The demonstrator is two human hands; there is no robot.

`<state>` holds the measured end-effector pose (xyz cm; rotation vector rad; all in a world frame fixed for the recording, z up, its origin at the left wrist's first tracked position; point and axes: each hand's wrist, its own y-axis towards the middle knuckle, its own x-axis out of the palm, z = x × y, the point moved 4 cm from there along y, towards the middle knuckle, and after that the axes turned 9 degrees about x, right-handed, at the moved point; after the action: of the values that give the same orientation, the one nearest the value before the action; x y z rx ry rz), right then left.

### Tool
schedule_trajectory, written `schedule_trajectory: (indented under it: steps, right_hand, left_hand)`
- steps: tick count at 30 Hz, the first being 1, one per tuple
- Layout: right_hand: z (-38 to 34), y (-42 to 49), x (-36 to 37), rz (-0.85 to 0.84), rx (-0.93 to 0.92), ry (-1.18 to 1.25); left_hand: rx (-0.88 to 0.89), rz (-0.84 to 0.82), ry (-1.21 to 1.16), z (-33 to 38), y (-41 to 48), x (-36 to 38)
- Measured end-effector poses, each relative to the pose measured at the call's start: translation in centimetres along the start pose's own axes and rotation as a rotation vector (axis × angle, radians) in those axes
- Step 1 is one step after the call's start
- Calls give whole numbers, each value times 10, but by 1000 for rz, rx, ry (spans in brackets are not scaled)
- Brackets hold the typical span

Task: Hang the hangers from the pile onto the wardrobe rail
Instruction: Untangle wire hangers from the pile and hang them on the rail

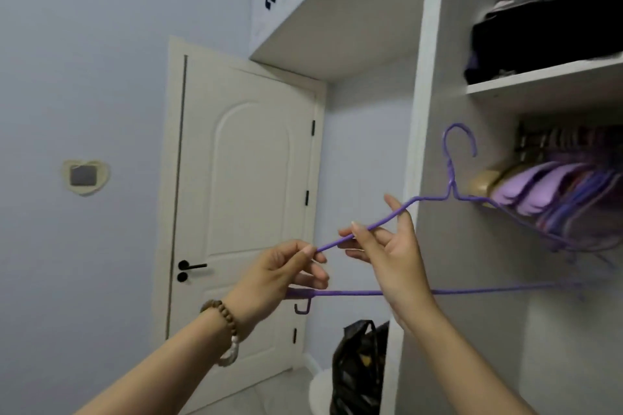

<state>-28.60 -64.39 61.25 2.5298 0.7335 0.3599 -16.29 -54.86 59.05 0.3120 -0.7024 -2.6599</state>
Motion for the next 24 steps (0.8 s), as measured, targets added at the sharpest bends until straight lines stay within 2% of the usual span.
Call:
schedule_trajectory:
  steps: [6,14,24]
  right_hand:
    - [-33,25,-126,213,-137,-66]
    - [-55,70,-255,330,-178,-111]
    - [-72,126,-353,424,-139,-116]
  left_hand:
    - [36,-61,-100,11,56,122]
    - [42,-133,-219,19,115,254]
    - [52,-231,-236,32,182,349]
